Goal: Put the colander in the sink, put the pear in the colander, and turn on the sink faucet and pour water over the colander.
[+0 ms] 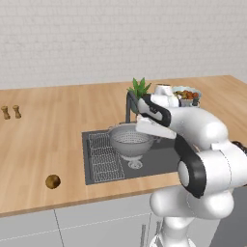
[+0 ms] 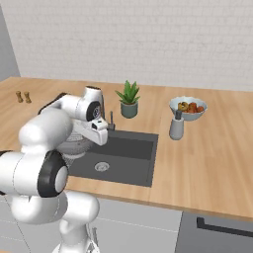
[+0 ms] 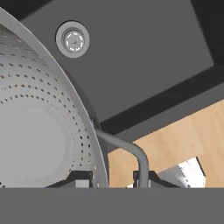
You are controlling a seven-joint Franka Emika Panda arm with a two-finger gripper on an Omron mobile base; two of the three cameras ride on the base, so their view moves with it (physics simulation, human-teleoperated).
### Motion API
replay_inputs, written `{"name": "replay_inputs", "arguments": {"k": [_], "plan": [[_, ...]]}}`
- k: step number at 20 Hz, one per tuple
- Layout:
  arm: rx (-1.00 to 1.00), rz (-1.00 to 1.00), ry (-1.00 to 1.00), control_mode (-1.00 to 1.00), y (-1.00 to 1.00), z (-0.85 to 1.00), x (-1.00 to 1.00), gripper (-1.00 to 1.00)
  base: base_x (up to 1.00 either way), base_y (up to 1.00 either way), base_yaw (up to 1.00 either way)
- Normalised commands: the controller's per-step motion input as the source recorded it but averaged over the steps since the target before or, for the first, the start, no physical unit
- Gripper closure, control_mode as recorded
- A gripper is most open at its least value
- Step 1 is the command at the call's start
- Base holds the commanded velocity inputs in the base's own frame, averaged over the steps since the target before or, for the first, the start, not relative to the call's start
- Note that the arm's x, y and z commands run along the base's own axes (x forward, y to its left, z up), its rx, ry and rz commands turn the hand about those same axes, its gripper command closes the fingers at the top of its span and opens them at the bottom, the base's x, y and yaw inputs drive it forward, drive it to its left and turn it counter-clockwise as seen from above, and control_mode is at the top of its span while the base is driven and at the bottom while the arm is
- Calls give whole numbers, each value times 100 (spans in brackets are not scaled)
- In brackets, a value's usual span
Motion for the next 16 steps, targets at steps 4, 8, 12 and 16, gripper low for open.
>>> {"name": "replay_inputs", "arguments": {"k": [4,8,12,16], "plan": [[0,0,1,-100,-71,0,0,100,0,0,0],[0,0,1,-100,-50,-1,0,100,0,0,0],[0,0,0,-100,-33,-20,0,100,0,0,0],[0,0,1,-100,-30,-34,2,100,0,0,0]]}}
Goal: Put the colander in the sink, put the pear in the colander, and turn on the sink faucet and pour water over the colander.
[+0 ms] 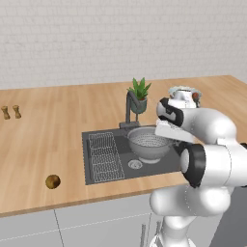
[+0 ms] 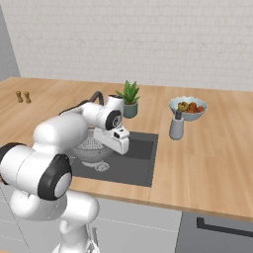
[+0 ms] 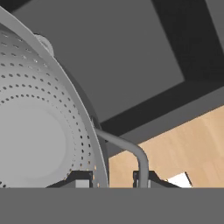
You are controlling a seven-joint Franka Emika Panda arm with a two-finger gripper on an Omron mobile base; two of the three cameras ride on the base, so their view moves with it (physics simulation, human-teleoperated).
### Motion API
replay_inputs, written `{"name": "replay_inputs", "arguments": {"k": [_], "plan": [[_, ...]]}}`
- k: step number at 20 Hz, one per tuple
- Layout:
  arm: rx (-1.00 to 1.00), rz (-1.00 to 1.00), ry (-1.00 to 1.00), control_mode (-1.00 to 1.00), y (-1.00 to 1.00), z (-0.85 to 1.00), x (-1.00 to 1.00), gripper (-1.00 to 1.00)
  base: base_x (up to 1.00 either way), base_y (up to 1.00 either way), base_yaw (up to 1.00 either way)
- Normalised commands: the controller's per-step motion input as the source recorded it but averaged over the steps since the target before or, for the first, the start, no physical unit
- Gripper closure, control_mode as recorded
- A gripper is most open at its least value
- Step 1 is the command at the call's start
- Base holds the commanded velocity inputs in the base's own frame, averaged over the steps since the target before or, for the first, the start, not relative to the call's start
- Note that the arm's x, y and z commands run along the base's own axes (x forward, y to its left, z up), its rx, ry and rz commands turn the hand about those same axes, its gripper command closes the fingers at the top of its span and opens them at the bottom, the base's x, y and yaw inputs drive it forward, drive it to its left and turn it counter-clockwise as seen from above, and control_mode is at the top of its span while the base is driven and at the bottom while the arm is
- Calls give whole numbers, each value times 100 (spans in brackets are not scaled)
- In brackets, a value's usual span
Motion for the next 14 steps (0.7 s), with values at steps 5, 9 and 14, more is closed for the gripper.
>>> {"name": "replay_inputs", "arguments": {"k": [5,9,14], "plan": [[0,0,0,-100,-4,-29,33,100,0,0,0],[0,0,0,-100,0,-39,44,100,0,0,0],[1,0,0,-100,0,-39,58,100,0,0,0]]}}
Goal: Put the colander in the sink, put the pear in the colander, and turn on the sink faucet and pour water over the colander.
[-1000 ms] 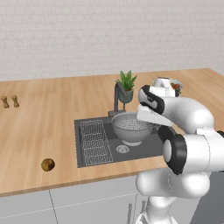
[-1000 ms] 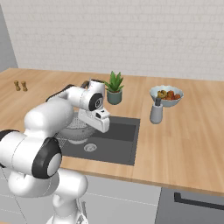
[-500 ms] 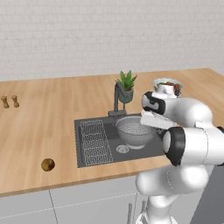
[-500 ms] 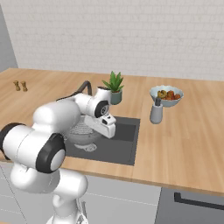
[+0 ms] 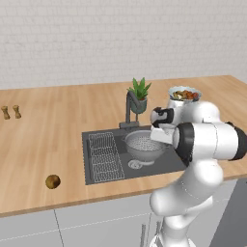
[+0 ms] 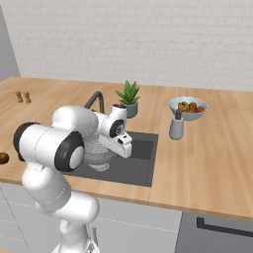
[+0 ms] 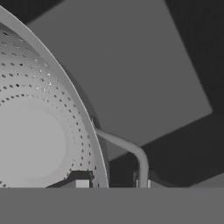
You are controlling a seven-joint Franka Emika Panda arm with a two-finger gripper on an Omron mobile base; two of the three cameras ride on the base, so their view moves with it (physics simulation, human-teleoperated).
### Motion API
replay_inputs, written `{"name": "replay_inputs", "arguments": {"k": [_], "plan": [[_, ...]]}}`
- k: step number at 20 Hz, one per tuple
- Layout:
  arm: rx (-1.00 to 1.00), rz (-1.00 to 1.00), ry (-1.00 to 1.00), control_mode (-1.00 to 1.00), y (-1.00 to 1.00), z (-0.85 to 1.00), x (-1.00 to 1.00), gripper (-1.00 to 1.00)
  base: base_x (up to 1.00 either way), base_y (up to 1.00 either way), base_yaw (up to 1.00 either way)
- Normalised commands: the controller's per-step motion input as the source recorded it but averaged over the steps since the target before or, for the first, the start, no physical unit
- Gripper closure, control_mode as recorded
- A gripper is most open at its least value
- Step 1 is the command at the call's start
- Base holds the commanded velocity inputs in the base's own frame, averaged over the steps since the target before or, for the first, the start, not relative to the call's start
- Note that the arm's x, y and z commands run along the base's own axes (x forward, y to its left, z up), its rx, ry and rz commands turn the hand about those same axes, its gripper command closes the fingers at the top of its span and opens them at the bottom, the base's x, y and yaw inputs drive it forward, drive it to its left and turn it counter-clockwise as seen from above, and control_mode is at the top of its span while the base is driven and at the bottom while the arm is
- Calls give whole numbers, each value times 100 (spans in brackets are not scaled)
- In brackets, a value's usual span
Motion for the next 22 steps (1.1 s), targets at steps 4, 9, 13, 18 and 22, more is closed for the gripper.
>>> {"name": "replay_inputs", "arguments": {"k": [4,9,13,18,22], "plan": [[0,0,0,-100,3,-35,57,100,0,0,0],[0,0,6,-100,7,-39,31,100,0,0,0],[0,2,1,-100,28,-44,42,100,0,0,0],[0,2,2,-100,22,-52,47,100,0,0,0],[0,0,0,-100,0,-50,45,100,0,0,0]]}}
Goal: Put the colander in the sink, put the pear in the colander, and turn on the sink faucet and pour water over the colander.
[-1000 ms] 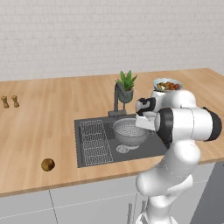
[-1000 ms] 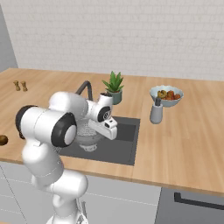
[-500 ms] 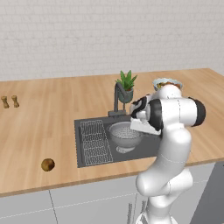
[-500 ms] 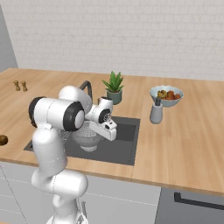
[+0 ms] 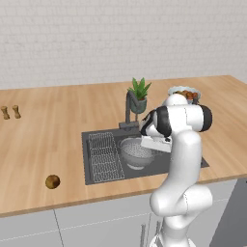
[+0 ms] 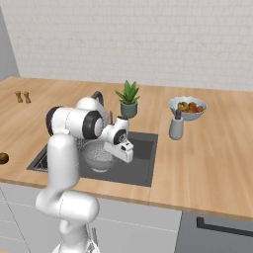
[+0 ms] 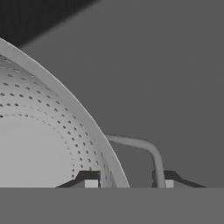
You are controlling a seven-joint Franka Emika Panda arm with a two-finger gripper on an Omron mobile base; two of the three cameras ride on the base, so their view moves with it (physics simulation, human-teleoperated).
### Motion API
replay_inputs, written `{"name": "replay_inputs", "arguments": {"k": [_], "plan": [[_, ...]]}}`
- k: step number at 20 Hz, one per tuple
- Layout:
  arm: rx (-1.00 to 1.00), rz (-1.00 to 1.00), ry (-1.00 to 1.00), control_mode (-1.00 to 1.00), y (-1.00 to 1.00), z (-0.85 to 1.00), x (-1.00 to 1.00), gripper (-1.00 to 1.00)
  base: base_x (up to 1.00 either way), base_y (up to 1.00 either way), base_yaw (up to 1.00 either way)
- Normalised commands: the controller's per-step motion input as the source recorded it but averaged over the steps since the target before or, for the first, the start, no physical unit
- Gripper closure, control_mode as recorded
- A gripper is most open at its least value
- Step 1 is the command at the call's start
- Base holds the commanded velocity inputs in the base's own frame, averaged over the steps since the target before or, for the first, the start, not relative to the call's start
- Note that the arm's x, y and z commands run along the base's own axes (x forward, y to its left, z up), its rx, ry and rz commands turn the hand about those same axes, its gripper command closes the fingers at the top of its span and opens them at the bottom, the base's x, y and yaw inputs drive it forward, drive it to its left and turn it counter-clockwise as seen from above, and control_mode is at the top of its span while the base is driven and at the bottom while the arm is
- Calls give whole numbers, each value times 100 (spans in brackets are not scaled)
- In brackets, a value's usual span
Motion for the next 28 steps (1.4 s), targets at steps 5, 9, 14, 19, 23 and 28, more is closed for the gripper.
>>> {"name": "replay_inputs", "arguments": {"k": [5,9,14,19,23,28], "plan": [[0,-1,1,-100,-19,-20,16,100,0,0,0],[0,0,0,-100,4,-13,0,100,0,0,0],[0,0,1,-100,29,-9,0,100,0,0,0],[-1,0,6,-100,41,-6,0,100,0,0,0],[-5,0,4,-100,43,0,-1,100,0,0,0],[-8,0,0,-100,46,0,0,100,0,0,0]]}}
